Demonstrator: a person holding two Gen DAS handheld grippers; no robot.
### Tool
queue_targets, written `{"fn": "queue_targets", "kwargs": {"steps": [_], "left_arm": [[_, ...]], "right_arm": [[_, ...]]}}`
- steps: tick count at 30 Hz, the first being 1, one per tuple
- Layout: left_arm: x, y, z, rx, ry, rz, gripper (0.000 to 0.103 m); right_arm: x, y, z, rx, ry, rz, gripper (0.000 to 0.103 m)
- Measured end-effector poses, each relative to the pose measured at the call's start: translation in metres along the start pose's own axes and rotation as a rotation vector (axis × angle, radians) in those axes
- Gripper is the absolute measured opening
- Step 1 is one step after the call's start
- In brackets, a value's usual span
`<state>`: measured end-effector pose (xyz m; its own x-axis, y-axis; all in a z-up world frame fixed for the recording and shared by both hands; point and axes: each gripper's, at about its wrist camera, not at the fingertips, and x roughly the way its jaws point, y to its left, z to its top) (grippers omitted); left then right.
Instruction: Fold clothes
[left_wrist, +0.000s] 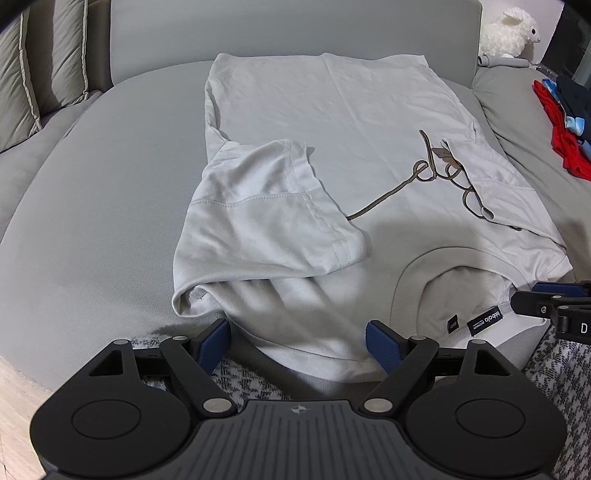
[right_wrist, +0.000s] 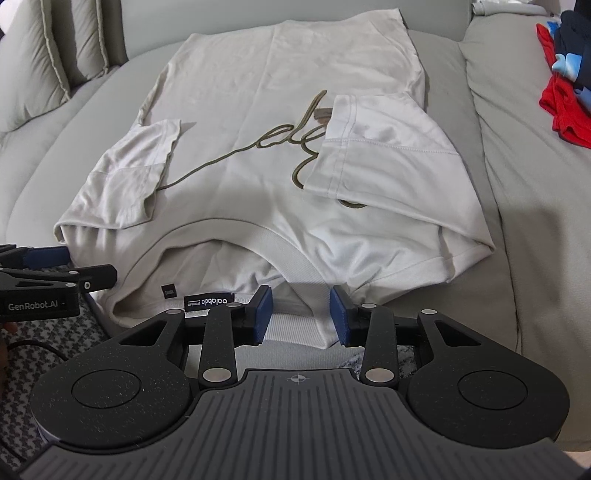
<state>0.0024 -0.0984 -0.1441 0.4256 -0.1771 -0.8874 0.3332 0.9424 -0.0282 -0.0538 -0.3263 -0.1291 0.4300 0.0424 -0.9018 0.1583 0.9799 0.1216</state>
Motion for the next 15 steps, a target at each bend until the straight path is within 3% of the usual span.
{"fn": "queue_targets", "kwargs": {"steps": [15], "left_arm": [[-0.0059,0.0011,0.0037,-0.023,-0.018,0.011,0.081]], "right_arm": [[-0.0057,0.0021,0.0004,0.004,-0.005,0.004,0.043]]}}
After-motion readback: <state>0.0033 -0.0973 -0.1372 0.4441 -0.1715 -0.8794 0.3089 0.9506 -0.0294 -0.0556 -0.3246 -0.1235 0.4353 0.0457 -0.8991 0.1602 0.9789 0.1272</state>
